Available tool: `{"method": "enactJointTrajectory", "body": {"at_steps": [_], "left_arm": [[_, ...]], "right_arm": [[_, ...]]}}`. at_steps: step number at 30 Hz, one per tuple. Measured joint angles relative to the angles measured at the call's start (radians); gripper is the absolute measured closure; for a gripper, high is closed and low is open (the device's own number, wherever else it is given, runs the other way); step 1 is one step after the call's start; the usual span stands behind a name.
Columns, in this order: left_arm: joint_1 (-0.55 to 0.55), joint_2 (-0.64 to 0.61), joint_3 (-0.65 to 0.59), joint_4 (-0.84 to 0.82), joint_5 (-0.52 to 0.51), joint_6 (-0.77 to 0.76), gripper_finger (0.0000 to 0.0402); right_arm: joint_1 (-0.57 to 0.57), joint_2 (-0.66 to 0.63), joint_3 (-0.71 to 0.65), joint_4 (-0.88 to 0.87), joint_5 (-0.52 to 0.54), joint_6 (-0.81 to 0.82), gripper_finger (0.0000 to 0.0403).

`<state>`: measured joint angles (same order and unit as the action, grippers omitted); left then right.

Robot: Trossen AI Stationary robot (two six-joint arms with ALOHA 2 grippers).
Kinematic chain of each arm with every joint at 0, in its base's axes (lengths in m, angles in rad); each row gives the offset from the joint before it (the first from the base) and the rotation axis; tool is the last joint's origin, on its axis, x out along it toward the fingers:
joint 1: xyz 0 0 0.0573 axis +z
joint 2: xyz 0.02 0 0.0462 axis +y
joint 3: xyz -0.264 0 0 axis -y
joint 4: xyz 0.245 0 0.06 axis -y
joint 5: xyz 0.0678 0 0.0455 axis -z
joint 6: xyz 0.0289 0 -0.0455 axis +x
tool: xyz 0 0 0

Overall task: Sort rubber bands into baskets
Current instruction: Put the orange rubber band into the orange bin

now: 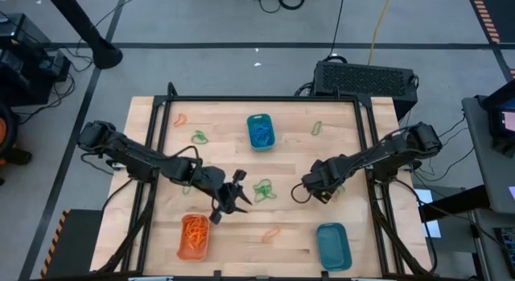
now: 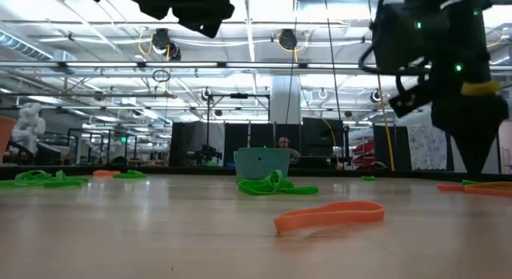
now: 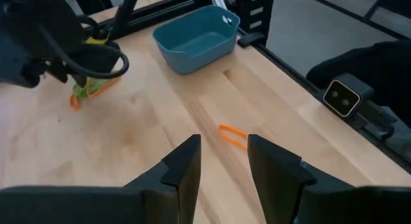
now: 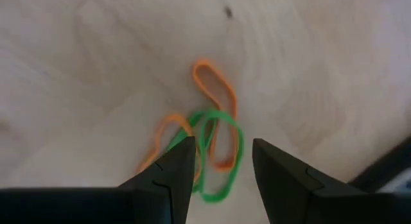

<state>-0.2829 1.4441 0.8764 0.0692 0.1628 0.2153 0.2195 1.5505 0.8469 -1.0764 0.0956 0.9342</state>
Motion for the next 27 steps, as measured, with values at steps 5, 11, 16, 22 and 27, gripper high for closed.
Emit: {"method": "enactJointTrajectory", "body": {"at_steps": [5,11,16,22,27], "left_arm": [[-0.001,-0.001,0.000,-0.005,0.004,0.000,0.0265],[-0.001,-0.001,0.000,-0.005,0.006,-0.001,0.0265],[-0.001,-0.001,0.000,-0.005,0.006,-0.027,0.0265],[-0.001,-0.001,0.000,-0.013,0.006,-0.049,0.0265],[-0.001,-0.001,0.000,-0.037,0.006,-0.051,0.0265]], "right_arm": [[-0.059,-0.001,-0.046,0.080,0.011,-0.100,0.0255],[-0.102,-0.001,-0.045,0.167,0.004,-0.223,0.0255],[-0.151,-0.001,-0.045,0.168,-0.023,-0.272,0.0255],[-0.182,-0.001,-0.083,0.245,-0.081,-0.312,0.0255],[-0.186,-0.008,-0.133,0.284,-0.087,-0.279,0.0255]]}}
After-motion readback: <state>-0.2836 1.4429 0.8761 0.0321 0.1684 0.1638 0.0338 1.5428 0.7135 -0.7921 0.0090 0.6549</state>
